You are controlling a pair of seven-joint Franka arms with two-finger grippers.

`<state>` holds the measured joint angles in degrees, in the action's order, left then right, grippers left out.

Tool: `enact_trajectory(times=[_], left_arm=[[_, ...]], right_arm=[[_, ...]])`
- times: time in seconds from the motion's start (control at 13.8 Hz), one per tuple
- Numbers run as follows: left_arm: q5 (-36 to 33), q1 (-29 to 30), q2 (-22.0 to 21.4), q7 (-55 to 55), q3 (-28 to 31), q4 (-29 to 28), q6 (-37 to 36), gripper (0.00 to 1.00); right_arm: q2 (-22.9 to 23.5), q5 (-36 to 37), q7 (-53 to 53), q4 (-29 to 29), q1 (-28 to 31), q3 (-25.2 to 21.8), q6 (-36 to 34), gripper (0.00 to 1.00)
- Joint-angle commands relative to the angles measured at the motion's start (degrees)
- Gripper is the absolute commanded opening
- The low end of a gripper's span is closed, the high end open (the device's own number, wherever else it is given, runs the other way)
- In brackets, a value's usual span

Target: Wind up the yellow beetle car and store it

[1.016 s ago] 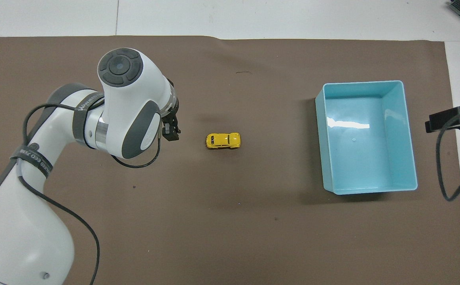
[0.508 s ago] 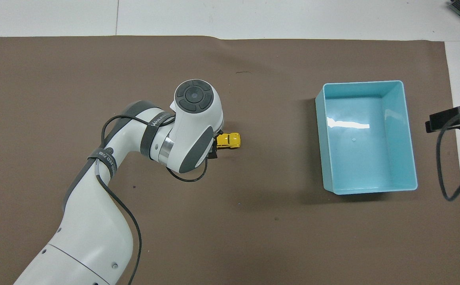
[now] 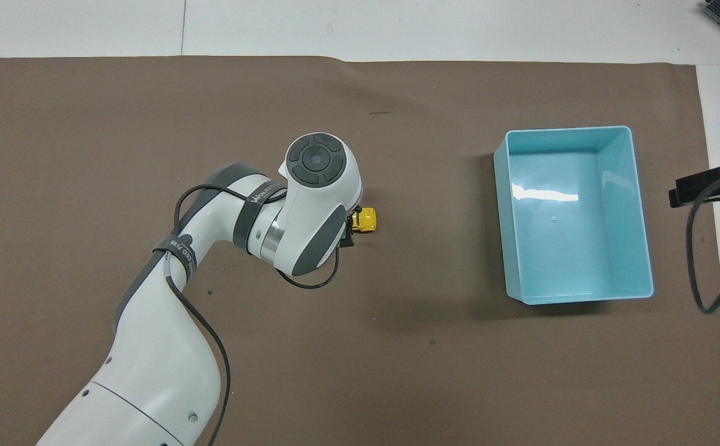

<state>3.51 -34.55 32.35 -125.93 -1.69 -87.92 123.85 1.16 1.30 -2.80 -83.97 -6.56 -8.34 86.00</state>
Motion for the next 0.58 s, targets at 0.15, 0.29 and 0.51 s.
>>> enact_trajectory(times=[0.15, 0.29, 0.51], left_arm=[[0.8, -2.1, 1.0, -0.5, 1.0, -1.4, 0.3, 1.00], [0.8, -1.9, 1.0, -0.6, 1.0, -1.7, 0.5, 1.00], [0.8, -1.9, 1.0, -0.6, 1.0, -1.8, 0.3, 0.89]], right_arm=[[-1.3, -0.2, -1.2, -1.6, 0.5, 0.2, 0.8, 1.00], [-1.3, -0.2, -1.2, -1.6, 0.6, 0.2, 0.9, 1.00], [-1.3, -0.2, -1.2, -1.6, 0.6, 0.2, 0.9, 1.00]])
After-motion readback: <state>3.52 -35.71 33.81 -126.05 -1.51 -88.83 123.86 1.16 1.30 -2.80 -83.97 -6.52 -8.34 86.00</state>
